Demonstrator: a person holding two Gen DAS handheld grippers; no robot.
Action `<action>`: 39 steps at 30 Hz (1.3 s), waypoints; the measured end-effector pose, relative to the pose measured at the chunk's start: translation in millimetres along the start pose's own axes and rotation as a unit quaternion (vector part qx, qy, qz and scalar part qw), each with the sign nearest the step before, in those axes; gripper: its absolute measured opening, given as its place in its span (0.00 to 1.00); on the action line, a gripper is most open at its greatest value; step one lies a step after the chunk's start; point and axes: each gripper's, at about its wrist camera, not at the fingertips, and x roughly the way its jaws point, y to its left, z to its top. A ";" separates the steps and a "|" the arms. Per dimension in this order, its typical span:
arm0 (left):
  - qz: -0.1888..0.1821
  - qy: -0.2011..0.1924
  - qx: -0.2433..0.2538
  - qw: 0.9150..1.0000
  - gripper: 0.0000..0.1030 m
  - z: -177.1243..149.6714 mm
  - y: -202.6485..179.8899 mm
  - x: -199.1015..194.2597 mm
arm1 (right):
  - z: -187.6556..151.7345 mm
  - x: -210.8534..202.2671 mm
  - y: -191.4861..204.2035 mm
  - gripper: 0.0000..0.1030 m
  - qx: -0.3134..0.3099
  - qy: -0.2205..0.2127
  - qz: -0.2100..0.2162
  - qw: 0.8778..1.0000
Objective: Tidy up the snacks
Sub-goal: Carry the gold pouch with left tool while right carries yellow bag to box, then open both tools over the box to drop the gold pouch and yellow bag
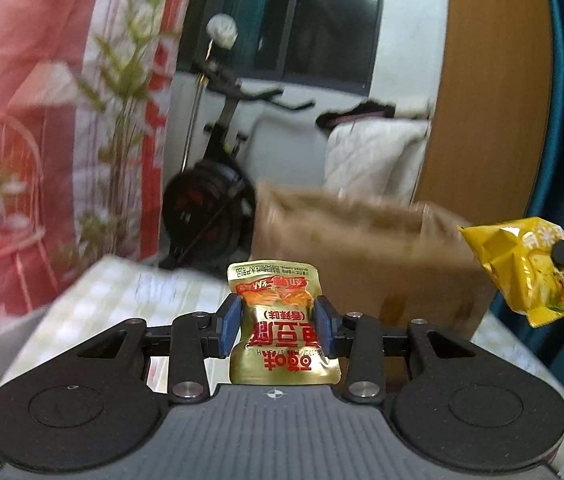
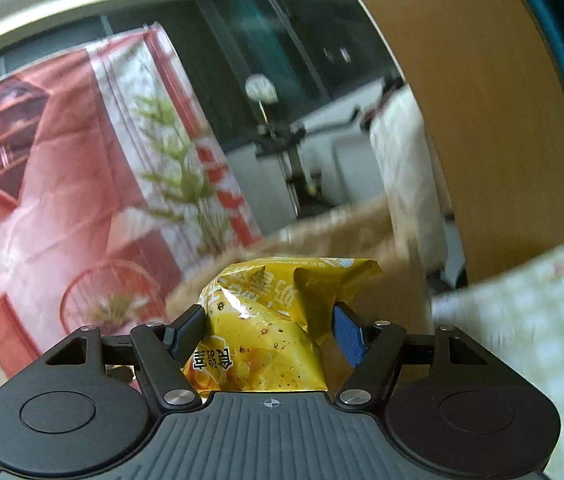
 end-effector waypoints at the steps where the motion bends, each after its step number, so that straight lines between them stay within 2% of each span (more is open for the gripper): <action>1: -0.004 -0.009 0.003 1.000 0.40 9.6 -2.1 3.7 | 11.4 5.6 -1.0 0.63 -0.007 -0.010 0.000 1.000; 5: -0.011 -0.036 0.016 0.999 0.40 49.6 -19.3 28.1 | 47.8 36.7 0.3 0.63 -0.049 -0.033 -0.016 0.998; 9: -0.020 -0.028 0.024 0.999 0.41 79.1 -35.4 67.7 | 64.5 78.4 3.1 0.64 -0.104 -0.037 -0.042 0.993; 11: -0.022 -0.017 0.027 0.999 0.41 88.3 -42.2 90.5 | 65.8 101.2 0.4 0.64 -0.109 -0.027 -0.057 0.992; 16: -0.011 0.021 0.039 0.999 0.45 92.7 -51.9 141.5 | 42.1 143.4 -5.7 0.64 -0.091 0.015 -0.077 0.993; 18: -0.015 0.041 0.039 0.998 0.46 90.5 -50.1 154.5 | 33.6 153.2 -10.3 0.68 -0.073 0.034 -0.079 0.994; 19: -0.015 0.053 0.036 0.998 0.56 89.3 -47.4 160.2 | 29.6 156.3 -12.5 0.70 -0.064 0.043 -0.080 0.994; 21: -0.015 0.063 0.028 0.997 0.67 84.5 -41.9 159.9 | 23.6 154.8 -16.1 0.71 -0.052 0.047 -0.077 0.995; 23: -0.022 0.059 0.030 0.998 0.67 78.7 -36.1 150.6 | 20.5 148.2 -19.6 0.76 -0.041 0.049 -0.074 0.995; 27: -0.023 0.056 0.035 0.998 0.67 72.2 -30.7 132.3 | 18.0 124.4 -23.9 0.76 -0.034 0.047 -0.066 0.996; 31: -0.026 0.047 0.028 0.998 0.67 65.3 -26.9 104.8 | 14.4 91.2 -25.0 0.82 -0.037 0.052 -0.056 0.996; 39: -0.020 0.042 0.027 0.999 0.67 29.7 -22.8 61.3 | -23.7 32.4 -24.5 0.88 -0.055 0.081 -0.088 0.991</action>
